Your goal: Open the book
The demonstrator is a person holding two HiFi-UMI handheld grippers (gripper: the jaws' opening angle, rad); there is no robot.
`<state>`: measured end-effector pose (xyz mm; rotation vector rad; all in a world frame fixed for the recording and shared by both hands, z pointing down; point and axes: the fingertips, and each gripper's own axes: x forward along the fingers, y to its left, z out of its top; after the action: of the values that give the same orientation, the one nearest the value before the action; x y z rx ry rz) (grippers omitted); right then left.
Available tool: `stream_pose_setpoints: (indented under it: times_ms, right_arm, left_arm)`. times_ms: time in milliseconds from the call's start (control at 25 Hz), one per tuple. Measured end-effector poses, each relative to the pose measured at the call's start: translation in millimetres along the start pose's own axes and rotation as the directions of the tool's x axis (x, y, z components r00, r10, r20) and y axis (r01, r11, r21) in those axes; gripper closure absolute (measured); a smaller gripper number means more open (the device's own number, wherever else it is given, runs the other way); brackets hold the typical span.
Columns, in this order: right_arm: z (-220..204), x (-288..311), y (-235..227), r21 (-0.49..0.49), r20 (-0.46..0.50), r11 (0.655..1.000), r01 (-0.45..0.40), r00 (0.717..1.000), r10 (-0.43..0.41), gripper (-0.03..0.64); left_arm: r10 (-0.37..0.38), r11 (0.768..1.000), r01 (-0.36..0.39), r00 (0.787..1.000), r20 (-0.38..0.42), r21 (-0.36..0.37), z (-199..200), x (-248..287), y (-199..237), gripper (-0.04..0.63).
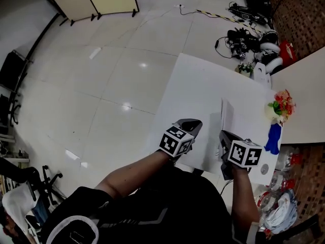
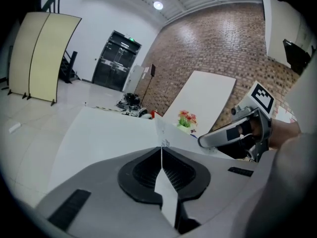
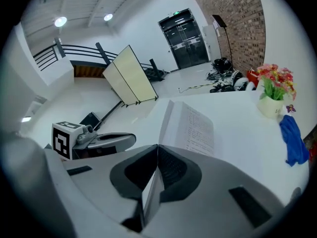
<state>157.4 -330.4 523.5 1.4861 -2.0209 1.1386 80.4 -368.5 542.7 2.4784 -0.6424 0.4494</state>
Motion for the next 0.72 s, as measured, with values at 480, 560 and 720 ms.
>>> stream_pose_setpoints:
  times_ms: [480, 560, 720]
  right_arm:
    - [-33, 78, 37, 0.011, -0.078, 1.000, -0.009, 0.997, 0.010, 0.611]
    - [-35, 81, 37, 0.003, -0.078, 1.000, 0.005, 0.997, -0.005, 0.611]
    - [-34, 82, 41, -0.011, -0.071, 1.000, 0.021, 0.997, -0.022, 0.611]
  left_arm:
    - [0.096, 0.994, -0.094, 0.995, 0.023, -0.046, -13, -55, 53, 0.586]
    - [0.099, 0.994, -0.098, 0.995, 0.020, -0.051, -17, -60, 55, 0.586]
    - [0.099, 0.994, -0.098, 0.995, 0.017, -0.049, -21, -65, 56, 0.586]
